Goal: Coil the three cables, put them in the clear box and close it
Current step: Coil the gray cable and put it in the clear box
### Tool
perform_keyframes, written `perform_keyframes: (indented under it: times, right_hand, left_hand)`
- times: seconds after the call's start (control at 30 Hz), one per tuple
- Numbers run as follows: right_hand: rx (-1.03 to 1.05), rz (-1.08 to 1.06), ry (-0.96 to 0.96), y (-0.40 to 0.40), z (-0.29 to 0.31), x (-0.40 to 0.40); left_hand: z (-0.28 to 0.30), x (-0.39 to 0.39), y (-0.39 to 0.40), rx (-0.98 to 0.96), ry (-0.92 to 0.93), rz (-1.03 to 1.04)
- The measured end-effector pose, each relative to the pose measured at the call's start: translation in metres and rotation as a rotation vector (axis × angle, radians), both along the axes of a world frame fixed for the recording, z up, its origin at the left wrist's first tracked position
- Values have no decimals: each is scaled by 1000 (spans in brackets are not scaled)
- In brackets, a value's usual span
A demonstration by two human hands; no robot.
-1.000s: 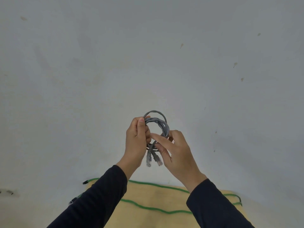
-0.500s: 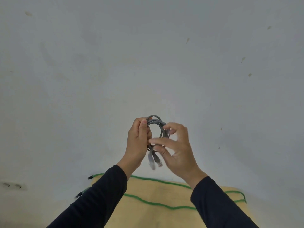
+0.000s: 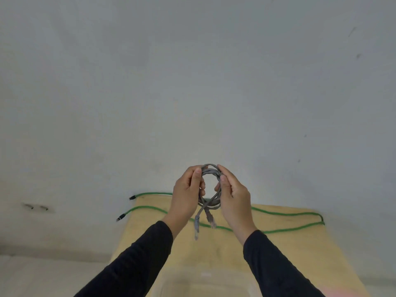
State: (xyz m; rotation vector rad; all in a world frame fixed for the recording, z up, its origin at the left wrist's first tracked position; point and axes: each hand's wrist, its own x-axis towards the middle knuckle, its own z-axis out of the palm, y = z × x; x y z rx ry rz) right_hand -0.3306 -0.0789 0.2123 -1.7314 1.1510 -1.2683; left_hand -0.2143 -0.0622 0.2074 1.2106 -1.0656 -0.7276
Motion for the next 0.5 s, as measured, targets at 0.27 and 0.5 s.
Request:
perform_keyframes:
  times: [0.27,0.5]
  right_hand:
    - [324,-71,48,76,-108,-6]
    - [598,-84,25,120,-157,-10]
  left_hand:
    - [-113,9,64,340,20,-118]
    - [-171,6,103,515,-40,-147]
